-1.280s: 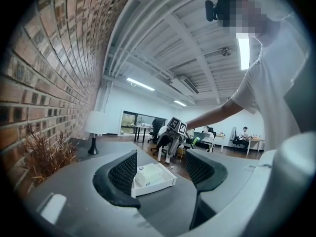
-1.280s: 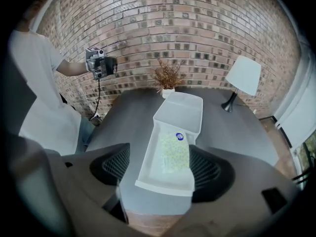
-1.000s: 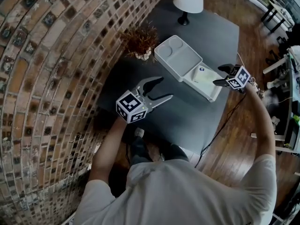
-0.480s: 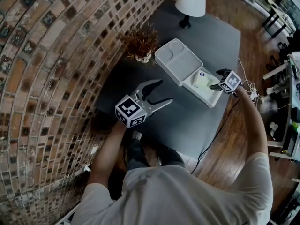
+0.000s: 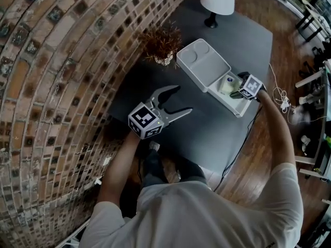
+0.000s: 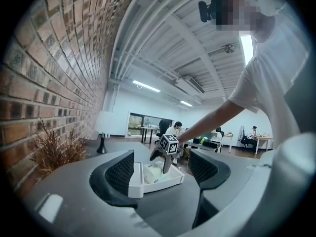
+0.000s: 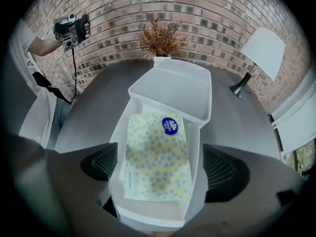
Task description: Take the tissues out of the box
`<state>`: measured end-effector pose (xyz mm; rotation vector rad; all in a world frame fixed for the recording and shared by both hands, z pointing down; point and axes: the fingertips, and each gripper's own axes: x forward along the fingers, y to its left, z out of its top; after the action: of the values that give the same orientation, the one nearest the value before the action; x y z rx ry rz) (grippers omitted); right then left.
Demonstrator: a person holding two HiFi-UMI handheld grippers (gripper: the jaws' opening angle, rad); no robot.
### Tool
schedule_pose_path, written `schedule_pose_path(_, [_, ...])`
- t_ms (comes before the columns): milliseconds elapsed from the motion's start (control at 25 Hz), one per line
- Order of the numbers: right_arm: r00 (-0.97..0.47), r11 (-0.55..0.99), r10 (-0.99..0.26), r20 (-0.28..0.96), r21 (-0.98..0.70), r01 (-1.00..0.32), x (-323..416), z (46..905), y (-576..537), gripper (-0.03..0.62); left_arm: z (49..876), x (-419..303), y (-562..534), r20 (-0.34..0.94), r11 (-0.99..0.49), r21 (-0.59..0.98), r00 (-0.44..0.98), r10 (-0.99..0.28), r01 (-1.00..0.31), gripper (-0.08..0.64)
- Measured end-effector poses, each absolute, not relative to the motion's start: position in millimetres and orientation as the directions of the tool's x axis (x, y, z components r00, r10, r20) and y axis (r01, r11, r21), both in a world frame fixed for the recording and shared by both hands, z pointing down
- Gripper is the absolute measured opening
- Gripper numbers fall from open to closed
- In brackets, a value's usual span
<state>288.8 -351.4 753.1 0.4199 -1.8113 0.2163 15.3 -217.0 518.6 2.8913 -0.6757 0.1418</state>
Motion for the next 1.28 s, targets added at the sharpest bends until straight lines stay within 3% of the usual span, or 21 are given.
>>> schedule_pose_path(440, [-0.172, 0.935, -0.149, 0.974, 0.082, -0.345, 280.0, 779.6, -353.3, 0.549, 520.1, -1.4, -215.4, 0.124, -0.862, 0.111, 0.867, -0.482, -0.495, 0.361])
schedule_pose_path(920, [-0.100, 0.941, -0.120, 0.988, 0.081, -0.327, 279.1, 805.3, -349.5, 0.517, 518.4, -40.6, -216.0, 0.035, -0.716, 0.102, 0.722, -0.691, -0.690, 0.367])
schedule_pose_path(1280, [-0.099, 0.937, -0.095, 0.991, 0.055, -0.345, 270.3, 805.7, -339.6, 0.501, 510.9, -47.4, -182.4, -0.021, -0.697, 0.060, 0.697, -0.717, -0.715, 0.354])
